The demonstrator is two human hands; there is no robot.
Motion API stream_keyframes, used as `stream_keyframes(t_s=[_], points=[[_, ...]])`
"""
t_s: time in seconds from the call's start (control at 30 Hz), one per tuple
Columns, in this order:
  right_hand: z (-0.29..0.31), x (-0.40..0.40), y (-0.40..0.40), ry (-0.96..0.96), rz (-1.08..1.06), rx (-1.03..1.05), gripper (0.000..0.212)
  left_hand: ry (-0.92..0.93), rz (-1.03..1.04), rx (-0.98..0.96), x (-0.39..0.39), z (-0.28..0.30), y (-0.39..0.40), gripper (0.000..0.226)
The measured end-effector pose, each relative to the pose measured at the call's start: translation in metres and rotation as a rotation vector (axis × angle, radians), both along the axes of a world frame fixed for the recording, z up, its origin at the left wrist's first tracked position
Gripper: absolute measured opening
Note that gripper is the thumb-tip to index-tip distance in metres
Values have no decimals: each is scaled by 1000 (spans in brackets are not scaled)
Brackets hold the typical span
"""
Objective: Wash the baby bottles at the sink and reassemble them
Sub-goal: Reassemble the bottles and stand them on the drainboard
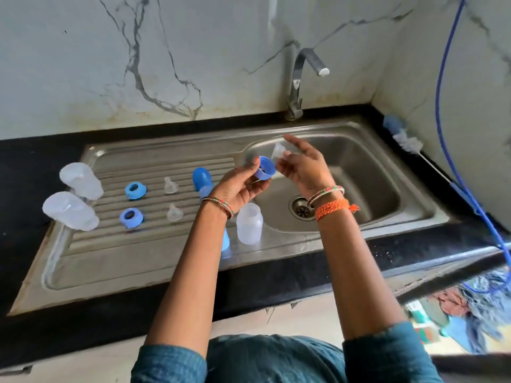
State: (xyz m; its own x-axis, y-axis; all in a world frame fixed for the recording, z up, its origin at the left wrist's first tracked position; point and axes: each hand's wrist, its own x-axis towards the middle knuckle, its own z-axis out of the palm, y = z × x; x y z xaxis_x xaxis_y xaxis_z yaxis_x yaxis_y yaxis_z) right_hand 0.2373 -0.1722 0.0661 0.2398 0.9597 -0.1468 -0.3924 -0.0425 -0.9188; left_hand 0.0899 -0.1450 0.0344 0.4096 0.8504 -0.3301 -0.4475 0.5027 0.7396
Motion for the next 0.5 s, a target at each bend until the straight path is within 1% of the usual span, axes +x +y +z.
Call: stream_keyframes(t_s=[0.07, 0.1, 0.2, 0.27, 0.33, 0.43, 0.5], points=[[-3, -12, 0, -150, 16, 29, 31, 43, 16, 38, -3, 0, 3, 13], [-5, -18, 0, -173, -2, 31, 30, 65, 29, 50, -5, -2, 4, 12], [-11, -26, 0, -154, -14, 6, 30, 82, 62, 36, -12, -6, 3, 11], [-13, -28, -1, -225, 44, 14, 34, 63, 65, 24, -16, -7, 3, 13], [-10, -29, -2, -419, 119, 84, 39, 35, 73, 14, -19, -6, 3, 15], [-4, -33, 0, -764, 137, 194, 29, -1, 90, 20, -22, -1, 4, 16], [-1, -35, 1, -863, 71, 203, 26, -25, 109, 18, -26, 2, 4, 19]])
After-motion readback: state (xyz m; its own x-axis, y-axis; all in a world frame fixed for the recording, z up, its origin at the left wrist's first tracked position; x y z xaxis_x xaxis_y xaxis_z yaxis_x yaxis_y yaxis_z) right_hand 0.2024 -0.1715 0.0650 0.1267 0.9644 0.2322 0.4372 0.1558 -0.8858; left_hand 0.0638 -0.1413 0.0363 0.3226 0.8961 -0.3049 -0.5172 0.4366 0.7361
